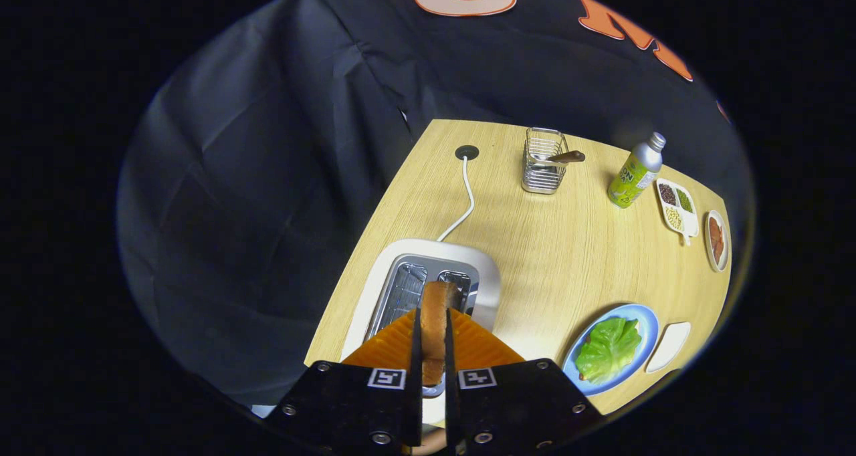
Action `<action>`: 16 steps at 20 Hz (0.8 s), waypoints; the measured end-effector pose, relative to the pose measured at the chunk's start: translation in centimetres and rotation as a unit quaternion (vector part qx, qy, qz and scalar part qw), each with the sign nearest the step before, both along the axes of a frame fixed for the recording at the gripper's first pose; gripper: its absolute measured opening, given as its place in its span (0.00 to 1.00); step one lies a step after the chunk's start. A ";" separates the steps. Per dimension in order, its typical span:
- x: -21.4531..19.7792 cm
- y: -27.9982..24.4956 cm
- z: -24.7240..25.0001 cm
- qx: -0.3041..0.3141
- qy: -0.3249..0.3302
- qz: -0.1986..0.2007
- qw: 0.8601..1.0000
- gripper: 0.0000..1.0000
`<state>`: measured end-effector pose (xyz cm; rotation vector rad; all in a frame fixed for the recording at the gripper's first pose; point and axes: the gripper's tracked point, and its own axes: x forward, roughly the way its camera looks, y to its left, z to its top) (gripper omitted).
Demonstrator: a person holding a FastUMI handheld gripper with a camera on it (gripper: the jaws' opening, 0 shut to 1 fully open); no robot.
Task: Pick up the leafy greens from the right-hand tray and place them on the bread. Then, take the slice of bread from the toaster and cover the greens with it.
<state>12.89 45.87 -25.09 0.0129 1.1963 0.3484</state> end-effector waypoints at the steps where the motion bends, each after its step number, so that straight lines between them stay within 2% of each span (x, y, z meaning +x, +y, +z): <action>1: -0.2 -0.1 0.3 0.003 -0.004 0.004 1.000 0.15; 16: -4.3 -4.4 10.4 0.097 -0.088 0.041 0.990 0.14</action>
